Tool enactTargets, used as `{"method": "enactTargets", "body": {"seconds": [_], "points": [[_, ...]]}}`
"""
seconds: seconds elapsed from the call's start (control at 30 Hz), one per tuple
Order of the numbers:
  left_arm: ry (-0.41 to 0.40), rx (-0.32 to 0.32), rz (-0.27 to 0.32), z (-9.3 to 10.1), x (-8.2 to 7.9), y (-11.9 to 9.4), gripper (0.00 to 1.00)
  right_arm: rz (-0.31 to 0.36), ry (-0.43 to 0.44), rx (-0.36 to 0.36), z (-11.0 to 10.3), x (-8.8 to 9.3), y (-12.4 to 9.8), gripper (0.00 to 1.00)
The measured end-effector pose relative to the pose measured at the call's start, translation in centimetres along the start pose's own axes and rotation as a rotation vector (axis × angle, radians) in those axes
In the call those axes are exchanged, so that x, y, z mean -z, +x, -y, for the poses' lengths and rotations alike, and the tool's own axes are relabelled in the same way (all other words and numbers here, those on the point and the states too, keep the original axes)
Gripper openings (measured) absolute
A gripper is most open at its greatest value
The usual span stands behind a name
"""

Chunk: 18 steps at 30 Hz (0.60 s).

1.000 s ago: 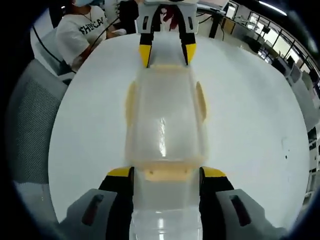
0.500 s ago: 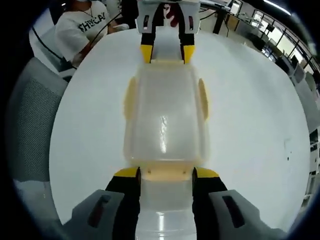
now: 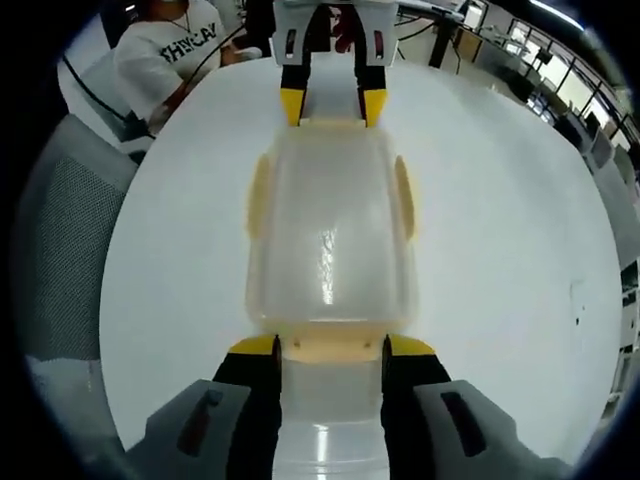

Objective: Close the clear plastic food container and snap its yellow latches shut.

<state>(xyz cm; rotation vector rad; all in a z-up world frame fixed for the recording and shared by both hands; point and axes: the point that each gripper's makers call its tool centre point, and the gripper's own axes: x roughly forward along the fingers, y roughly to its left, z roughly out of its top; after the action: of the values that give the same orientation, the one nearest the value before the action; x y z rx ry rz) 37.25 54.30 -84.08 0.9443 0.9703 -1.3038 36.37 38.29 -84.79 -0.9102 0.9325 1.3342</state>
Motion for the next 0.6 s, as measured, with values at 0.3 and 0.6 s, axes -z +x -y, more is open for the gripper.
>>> {"method": "enactTargets", "body": {"seconds": [0.3, 0.6], "points": [[0.002, -0.006, 0.005, 0.4, -0.2, -1.6, 0.34, 0.026, 0.003, -0.016, -0.3, -1.0, -1.4, 0.35], [-0.018, -0.002, 0.023, 1.2, -1.0, -3.9, 0.34, 0.039, -0.011, -0.031, -0.8, -2.0, -3.8, 0.35]]}}
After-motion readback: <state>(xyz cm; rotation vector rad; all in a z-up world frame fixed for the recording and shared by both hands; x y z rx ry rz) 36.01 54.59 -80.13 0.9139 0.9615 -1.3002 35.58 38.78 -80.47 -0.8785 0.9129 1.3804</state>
